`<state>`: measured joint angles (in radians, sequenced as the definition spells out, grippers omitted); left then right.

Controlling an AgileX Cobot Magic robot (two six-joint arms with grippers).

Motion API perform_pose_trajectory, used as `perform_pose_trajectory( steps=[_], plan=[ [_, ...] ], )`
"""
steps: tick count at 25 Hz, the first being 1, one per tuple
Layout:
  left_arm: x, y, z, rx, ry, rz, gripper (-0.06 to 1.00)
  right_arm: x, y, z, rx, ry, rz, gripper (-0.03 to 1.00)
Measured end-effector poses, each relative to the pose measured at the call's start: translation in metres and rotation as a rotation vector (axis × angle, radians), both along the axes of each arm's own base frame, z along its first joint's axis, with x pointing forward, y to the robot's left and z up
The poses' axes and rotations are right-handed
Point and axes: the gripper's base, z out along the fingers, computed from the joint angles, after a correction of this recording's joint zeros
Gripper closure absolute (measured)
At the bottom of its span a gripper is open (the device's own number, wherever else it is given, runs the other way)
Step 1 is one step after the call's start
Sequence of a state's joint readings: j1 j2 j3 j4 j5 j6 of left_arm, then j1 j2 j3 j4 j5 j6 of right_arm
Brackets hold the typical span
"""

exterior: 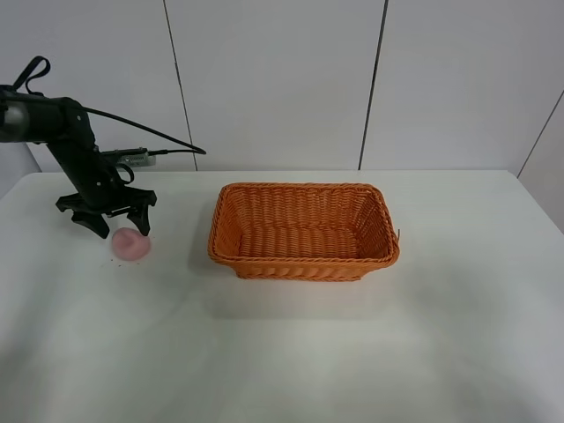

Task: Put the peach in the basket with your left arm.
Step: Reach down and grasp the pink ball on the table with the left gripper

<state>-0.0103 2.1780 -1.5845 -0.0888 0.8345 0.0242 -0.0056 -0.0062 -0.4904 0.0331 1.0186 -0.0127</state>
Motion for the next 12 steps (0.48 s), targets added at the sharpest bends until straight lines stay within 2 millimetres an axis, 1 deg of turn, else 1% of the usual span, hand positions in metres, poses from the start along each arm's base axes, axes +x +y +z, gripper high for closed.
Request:
perform_pose_trajectory(
  steps=[4,12],
  plan=[
    [0.0023,-0.0008,-0.0049,-0.005,-0.011,0.006,0.19,0.0,0.0,0.0,0.0,0.0,0.0,0.27],
    [0.0052,0.0019,-0.0053,0.026,-0.044,-0.008,0.19,0.0,0.0,0.0,0.0,0.0,0.0,0.27]
  ],
)
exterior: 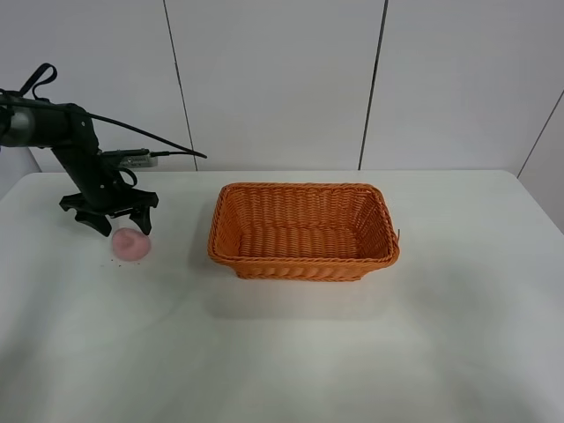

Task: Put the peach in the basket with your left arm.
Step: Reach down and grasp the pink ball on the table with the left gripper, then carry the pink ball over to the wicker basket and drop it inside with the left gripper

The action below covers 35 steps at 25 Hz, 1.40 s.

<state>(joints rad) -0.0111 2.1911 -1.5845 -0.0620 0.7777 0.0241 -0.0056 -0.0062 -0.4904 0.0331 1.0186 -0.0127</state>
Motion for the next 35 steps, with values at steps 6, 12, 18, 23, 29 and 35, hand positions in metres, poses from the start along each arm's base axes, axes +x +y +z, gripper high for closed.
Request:
perform_pose_trajectory(
  steps=[6,12,18,23,29,35],
  plan=[
    [-0.001,-0.002,-0.002,0.004,0.003,-0.005,0.19,0.0,0.0,0.0,0.0,0.0,0.0,0.27],
    [-0.009,-0.004,-0.013,0.006,0.026,-0.009,0.19,0.0,0.0,0.0,0.0,0.0,0.0,0.27],
    [-0.008,-0.002,-0.014,0.025,0.014,-0.019,0.2,0.0,0.0,0.0,0.0,0.0,0.0,0.27],
    [-0.008,-0.002,-0.014,0.022,0.017,0.011,0.47,0.0,0.0,0.0,0.0,0.0,0.0,0.27],
    [-0.009,-0.001,-0.004,0.036,0.027,0.015,0.88,0.0,0.0,0.0,0.0,0.0,0.0,0.27],
    [-0.003,-0.004,0.077,0.036,-0.048,0.0,0.9,0.0,0.0,0.0,0.0,0.0,0.0,0.27]
  ],
)
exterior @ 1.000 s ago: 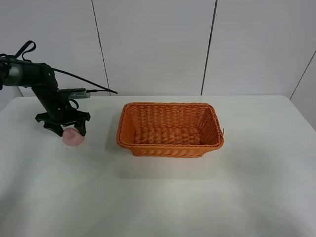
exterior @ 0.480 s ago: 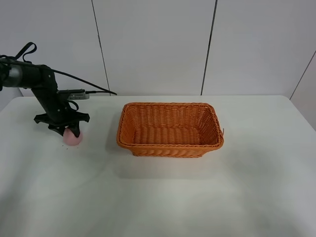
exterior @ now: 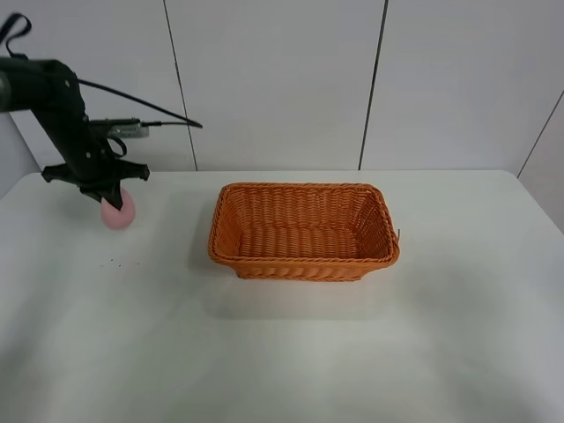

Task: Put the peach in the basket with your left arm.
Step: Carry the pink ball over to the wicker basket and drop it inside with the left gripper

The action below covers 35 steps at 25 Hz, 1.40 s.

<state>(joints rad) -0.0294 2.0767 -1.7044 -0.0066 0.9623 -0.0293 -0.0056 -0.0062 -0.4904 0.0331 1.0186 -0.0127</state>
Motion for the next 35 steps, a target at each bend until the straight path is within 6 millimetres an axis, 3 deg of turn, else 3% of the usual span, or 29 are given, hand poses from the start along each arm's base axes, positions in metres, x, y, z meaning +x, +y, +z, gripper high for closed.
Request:
perform_pose_trajectory(
  steps=[4,7,13,17,22,27,32,35],
  plan=[
    [-0.003,-0.02,0.041,0.005,-0.005,-0.055,0.9,0.0,0.0,0.0,0.0,0.0,0.0,0.27],
    [-0.005,-0.049,0.052,0.004,-0.004,-0.123,0.9,0.0,0.0,0.0,0.0,0.0,0.0,0.27],
    [-0.023,-0.145,0.068,-0.094,-0.048,-0.317,0.9,0.0,0.0,0.0,0.0,0.0,0.0,0.27],
    [-0.033,-0.208,0.06,-0.143,-0.074,-0.433,0.9,0.0,0.0,0.0,0.0,0.0,0.0,0.27],
    [-0.035,-0.265,0.019,-0.157,-0.102,-0.519,0.9,0.0,0.0,0.0,0.0,0.0,0.0,0.27],
    [-0.032,-0.283,-0.025,-0.143,-0.07,-0.537,0.83,0.0,0.0,0.0,0.0,0.0,0.0,0.27],
    [-0.032,-0.282,-0.04,-0.122,-0.021,-0.527,0.38,0.0,0.0,0.0,0.0,0.0,0.0,0.27],
    [-0.031,-0.283,-0.03,-0.123,-0.017,-0.532,0.24,0.0,0.0,0.0,0.0,0.0,0.0,0.27]
  ],
)
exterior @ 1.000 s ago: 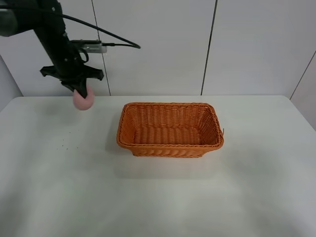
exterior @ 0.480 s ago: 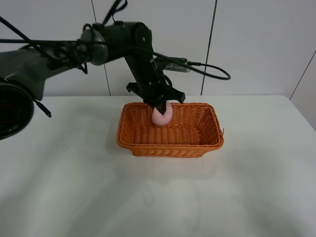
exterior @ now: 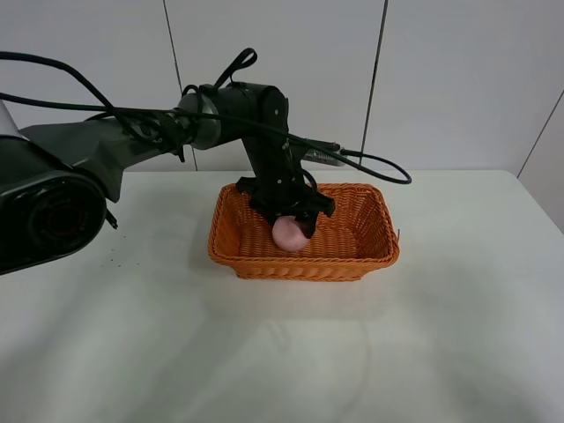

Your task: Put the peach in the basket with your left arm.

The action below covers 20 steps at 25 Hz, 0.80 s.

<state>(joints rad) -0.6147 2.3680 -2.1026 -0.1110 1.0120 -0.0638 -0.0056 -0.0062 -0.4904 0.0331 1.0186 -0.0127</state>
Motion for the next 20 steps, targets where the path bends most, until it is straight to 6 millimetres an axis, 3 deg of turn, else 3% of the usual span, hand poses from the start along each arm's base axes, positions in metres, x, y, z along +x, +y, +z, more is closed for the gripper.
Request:
perform_pose_trajectory(
  steps=[3,7,11,15,20],
  plan=[
    [0.002,0.002,0.022,-0.008,-0.009,-0.005,0.21,0.0,0.0,0.0,0.0,0.0,0.0,0.27],
    [0.01,0.017,0.068,-0.026,-0.083,0.016,0.2,0.0,0.0,0.0,0.0,0.0,0.0,0.27],
    [0.019,0.037,0.088,-0.018,-0.14,0.054,0.2,0.0,0.0,0.0,0.0,0.0,0.0,0.27],
    [0.04,0.074,0.088,0.021,-0.161,0.136,0.2,0.0,0.0,0.0,0.0,0.0,0.0,0.27],
    [0.069,0.144,0.088,0.045,-0.165,0.273,0.2,0.0,0.0,0.0,0.0,0.0,0.0,0.27]
  ],
)
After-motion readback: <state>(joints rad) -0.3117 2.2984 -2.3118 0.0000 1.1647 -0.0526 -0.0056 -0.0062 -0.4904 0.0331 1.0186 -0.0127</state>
